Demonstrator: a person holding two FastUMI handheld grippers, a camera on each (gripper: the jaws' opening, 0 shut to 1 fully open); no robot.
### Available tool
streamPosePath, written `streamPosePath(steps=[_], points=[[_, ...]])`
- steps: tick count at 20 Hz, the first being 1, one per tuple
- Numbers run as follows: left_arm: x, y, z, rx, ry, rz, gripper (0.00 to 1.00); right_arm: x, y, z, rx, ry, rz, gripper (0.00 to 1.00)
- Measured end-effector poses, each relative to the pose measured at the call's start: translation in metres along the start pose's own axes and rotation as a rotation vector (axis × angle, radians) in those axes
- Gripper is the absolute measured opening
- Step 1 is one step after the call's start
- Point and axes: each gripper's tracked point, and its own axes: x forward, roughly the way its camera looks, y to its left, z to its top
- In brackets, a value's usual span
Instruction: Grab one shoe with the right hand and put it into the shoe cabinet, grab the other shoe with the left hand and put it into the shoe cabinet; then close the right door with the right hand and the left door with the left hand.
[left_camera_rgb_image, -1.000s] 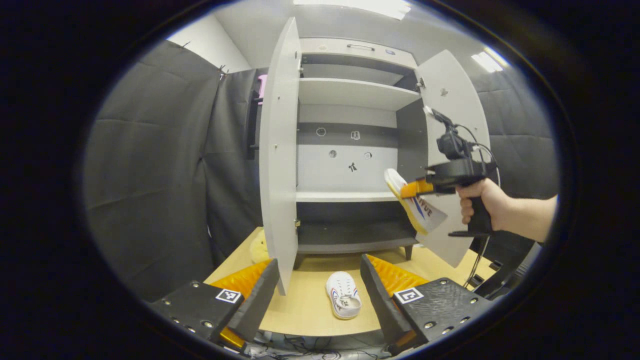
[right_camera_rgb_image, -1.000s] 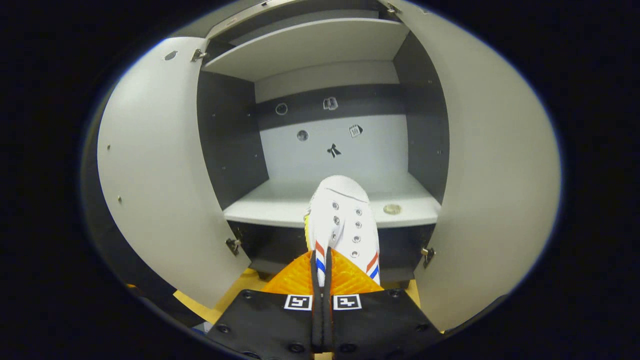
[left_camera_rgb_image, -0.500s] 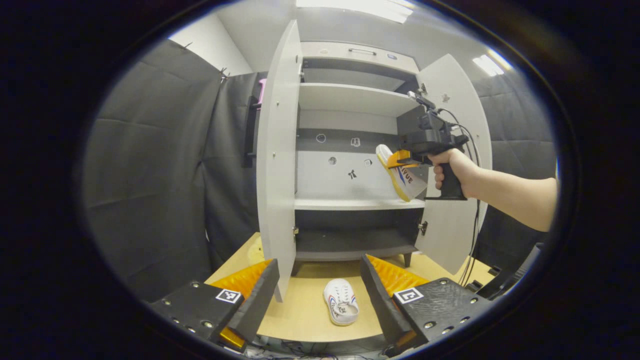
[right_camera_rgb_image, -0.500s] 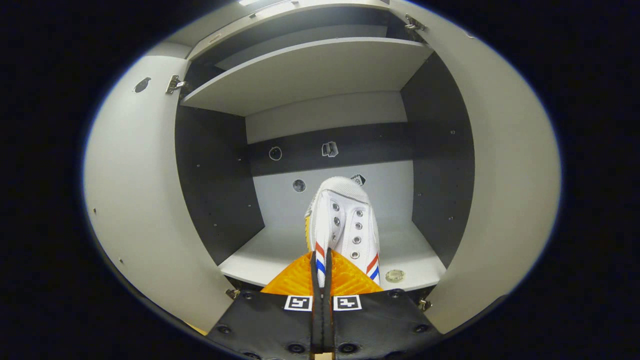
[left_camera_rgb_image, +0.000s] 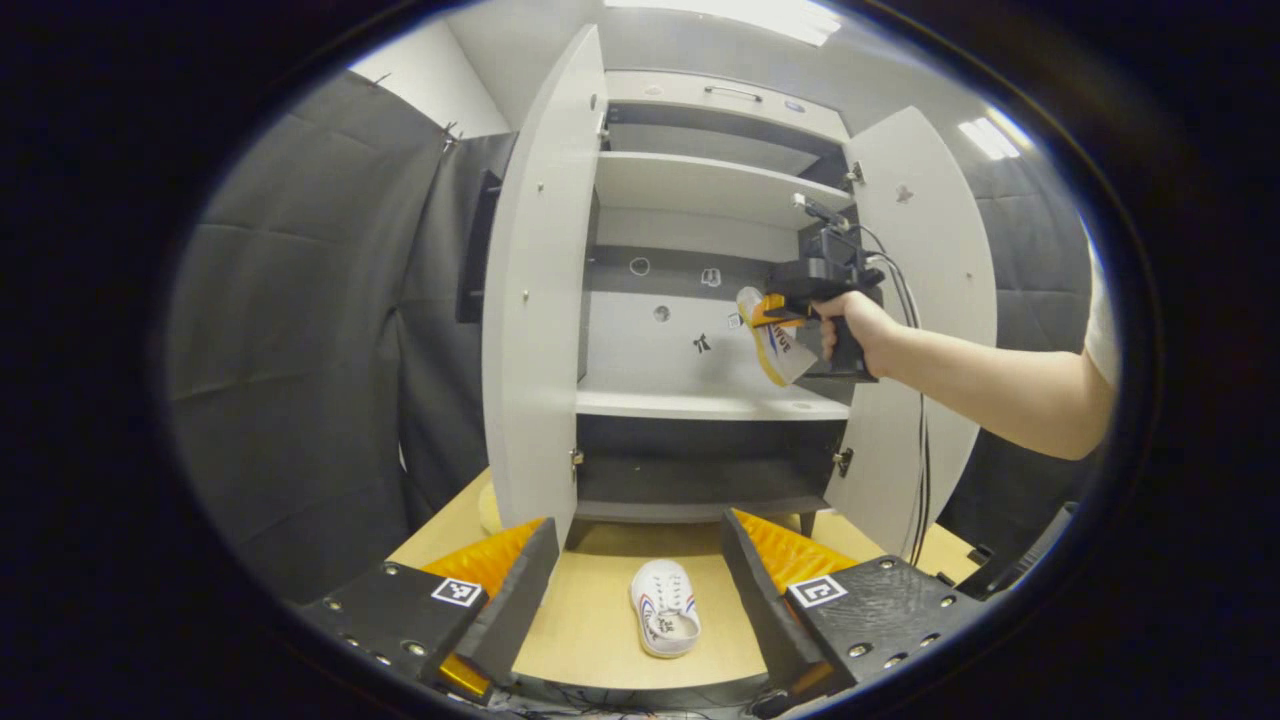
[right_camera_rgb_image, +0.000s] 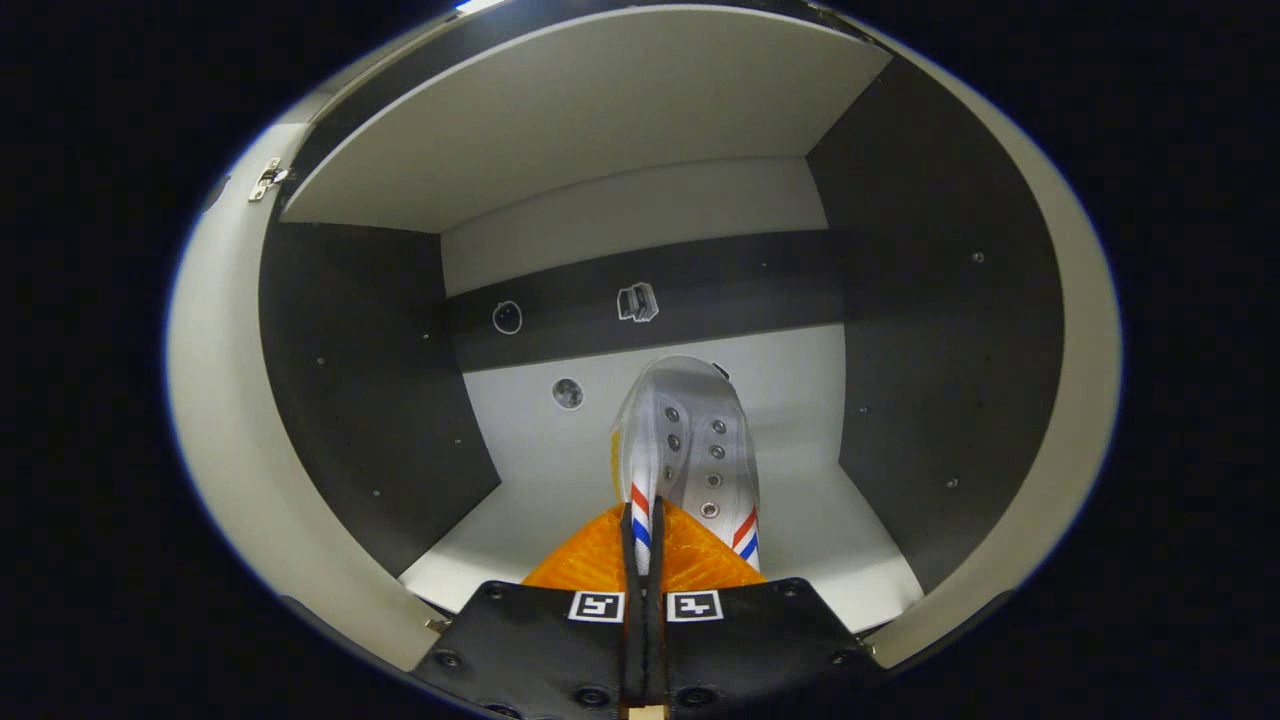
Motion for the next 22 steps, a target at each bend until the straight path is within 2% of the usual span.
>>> streamPosePath(steps=[4, 10, 14, 15, 17, 19, 22], points=[[0.018, -0.008, 0.000, -0.018, 0.014, 0.018, 0.94, 0.037, -0.015, -0.013, 0.021, 0.044, -0.027, 0.01], [0.042, -0.019, 0.005, -0.049, 0.022, 0.067, 0.94, 0.080, -0.025, -0.038, 0.104, 0.135, -0.021, 0.00], [0.049, -0.019, 0.008, -0.033, 0.024, 0.099, 0.94, 0.094, -0.026, -0.048, 0.122, 0.166, -0.016, 0.01], [0.050, -0.019, 0.008, -0.034, 0.025, 0.107, 0.94, 0.096, -0.025, -0.051, 0.129, 0.176, -0.014, 0.05], [0.051, -0.017, 0.008, -0.041, 0.027, 0.125, 0.94, 0.103, -0.026, -0.056, 0.145, 0.197, -0.014, 0.02], [0.052, -0.016, 0.005, -0.055, 0.038, 0.137, 0.94, 0.106, -0.026, -0.060, 0.168, 0.220, -0.003, 0.03], [0.048, -0.013, -0.001, -0.083, 0.056, 0.134, 0.94, 0.101, -0.015, -0.058, 0.170, 0.209, 0.034, 0.14]])
